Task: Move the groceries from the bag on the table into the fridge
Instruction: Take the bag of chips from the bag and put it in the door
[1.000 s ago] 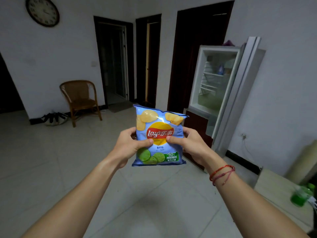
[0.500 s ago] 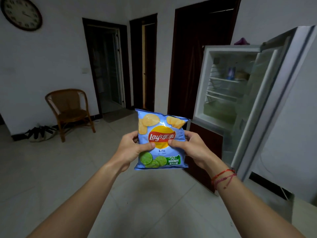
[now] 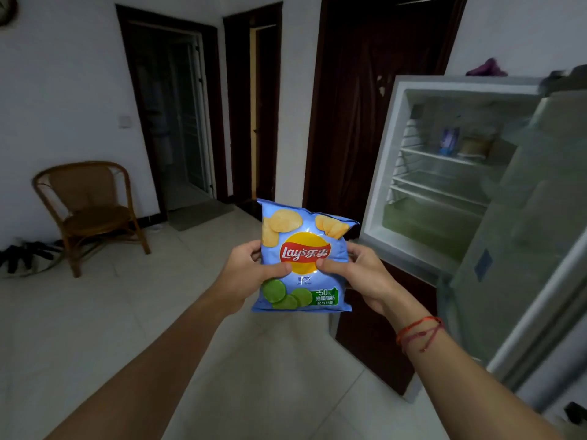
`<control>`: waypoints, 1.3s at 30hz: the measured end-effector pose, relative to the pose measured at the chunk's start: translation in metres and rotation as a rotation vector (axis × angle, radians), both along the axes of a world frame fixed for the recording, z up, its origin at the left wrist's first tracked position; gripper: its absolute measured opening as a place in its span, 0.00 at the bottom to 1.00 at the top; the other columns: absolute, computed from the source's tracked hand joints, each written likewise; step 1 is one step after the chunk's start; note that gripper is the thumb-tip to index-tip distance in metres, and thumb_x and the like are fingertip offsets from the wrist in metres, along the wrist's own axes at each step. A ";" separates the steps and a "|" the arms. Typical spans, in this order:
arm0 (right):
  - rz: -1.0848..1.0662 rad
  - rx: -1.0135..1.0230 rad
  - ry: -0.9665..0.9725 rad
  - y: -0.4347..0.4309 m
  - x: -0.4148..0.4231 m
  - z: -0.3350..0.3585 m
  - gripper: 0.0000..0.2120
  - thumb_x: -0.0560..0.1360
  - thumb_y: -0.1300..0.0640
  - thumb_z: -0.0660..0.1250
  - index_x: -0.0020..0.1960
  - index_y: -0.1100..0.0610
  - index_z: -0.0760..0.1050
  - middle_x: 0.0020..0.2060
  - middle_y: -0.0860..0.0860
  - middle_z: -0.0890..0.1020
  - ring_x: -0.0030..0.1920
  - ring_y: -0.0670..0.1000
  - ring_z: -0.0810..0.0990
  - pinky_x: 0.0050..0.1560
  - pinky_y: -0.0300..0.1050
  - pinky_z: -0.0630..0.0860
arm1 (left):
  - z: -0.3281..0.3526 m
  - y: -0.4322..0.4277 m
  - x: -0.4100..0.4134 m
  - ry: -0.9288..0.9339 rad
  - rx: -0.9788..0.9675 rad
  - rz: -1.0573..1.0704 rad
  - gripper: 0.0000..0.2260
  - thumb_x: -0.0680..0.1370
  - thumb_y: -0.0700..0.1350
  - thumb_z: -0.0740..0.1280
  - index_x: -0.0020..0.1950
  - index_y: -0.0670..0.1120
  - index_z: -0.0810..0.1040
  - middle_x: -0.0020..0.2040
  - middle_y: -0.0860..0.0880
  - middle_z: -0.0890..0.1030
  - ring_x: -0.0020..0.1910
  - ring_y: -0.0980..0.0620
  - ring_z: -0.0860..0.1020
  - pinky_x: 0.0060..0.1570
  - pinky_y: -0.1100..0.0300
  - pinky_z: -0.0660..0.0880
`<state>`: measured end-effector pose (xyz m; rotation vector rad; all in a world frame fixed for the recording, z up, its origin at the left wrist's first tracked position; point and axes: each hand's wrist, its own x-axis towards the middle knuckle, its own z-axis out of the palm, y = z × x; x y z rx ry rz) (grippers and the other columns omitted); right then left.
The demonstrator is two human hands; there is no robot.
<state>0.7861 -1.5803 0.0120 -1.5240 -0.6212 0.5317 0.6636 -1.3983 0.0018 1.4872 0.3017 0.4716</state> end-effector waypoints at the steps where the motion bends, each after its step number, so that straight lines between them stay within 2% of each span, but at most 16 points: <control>1: -0.006 0.001 -0.001 0.011 0.015 -0.002 0.16 0.73 0.63 0.76 0.59 0.59 0.80 0.50 0.54 0.88 0.49 0.55 0.87 0.43 0.45 0.82 | -0.002 0.013 0.016 -0.001 0.001 -0.011 0.18 0.70 0.32 0.76 0.58 0.41 0.80 0.50 0.46 0.86 0.48 0.47 0.85 0.41 0.58 0.82; 9: -0.121 -0.013 -0.014 0.107 0.137 -0.011 0.14 0.73 0.64 0.76 0.58 0.60 0.81 0.49 0.55 0.88 0.49 0.56 0.87 0.43 0.45 0.82 | -0.016 0.122 0.161 -0.026 0.047 -0.124 0.16 0.69 0.32 0.76 0.55 0.42 0.81 0.47 0.48 0.87 0.46 0.49 0.86 0.40 0.61 0.81; 14: -0.209 -0.009 0.007 0.145 0.208 -0.008 0.14 0.72 0.65 0.76 0.57 0.60 0.81 0.48 0.55 0.88 0.48 0.55 0.88 0.43 0.44 0.82 | -0.015 0.171 0.250 -0.023 0.109 -0.192 0.18 0.69 0.33 0.77 0.57 0.41 0.82 0.50 0.46 0.86 0.49 0.46 0.85 0.48 0.53 0.82; 18: -0.293 0.003 0.020 0.155 0.257 -0.012 0.13 0.72 0.66 0.76 0.56 0.60 0.81 0.47 0.54 0.88 0.47 0.54 0.88 0.42 0.43 0.82 | -0.013 0.186 0.314 -0.021 0.104 -0.290 0.17 0.69 0.32 0.76 0.57 0.40 0.81 0.50 0.45 0.86 0.49 0.46 0.85 0.47 0.54 0.82; 24: -0.455 0.004 0.029 0.135 0.325 -0.023 0.11 0.72 0.65 0.76 0.52 0.57 0.82 0.46 0.52 0.88 0.46 0.53 0.88 0.42 0.43 0.82 | -0.019 0.170 0.410 -0.029 0.047 -0.465 0.16 0.70 0.29 0.74 0.56 0.40 0.81 0.49 0.45 0.87 0.48 0.47 0.85 0.43 0.59 0.81; 27: -0.548 0.009 0.013 0.114 0.361 -0.026 0.13 0.71 0.66 0.77 0.54 0.59 0.82 0.48 0.53 0.88 0.47 0.54 0.88 0.42 0.44 0.82 | -0.021 0.150 0.463 -0.022 0.034 -0.530 0.16 0.69 0.30 0.75 0.54 0.42 0.81 0.48 0.46 0.87 0.47 0.47 0.86 0.42 0.60 0.81; 31: -0.662 0.015 -0.006 0.083 0.409 -0.021 0.10 0.71 0.69 0.76 0.51 0.61 0.82 0.39 0.50 0.88 0.38 0.47 0.87 0.37 0.38 0.80 | -0.014 0.120 0.536 -0.013 0.049 -0.650 0.16 0.69 0.31 0.76 0.53 0.45 0.81 0.47 0.48 0.87 0.48 0.50 0.85 0.42 0.61 0.81; 35: -0.793 0.036 -0.023 0.050 0.450 -0.017 0.13 0.70 0.68 0.76 0.54 0.61 0.82 0.47 0.55 0.88 0.48 0.55 0.87 0.47 0.48 0.84 | -0.004 0.085 0.602 0.003 0.072 -0.758 0.16 0.68 0.32 0.77 0.53 0.46 0.81 0.47 0.48 0.87 0.48 0.50 0.85 0.44 0.58 0.81; 39: -0.921 0.038 -0.019 0.020 0.473 -0.013 0.12 0.70 0.68 0.77 0.52 0.59 0.83 0.47 0.54 0.88 0.47 0.54 0.87 0.46 0.47 0.84 | -0.001 0.050 0.654 0.008 0.080 -0.877 0.16 0.68 0.31 0.77 0.52 0.44 0.81 0.47 0.48 0.87 0.47 0.49 0.85 0.43 0.58 0.81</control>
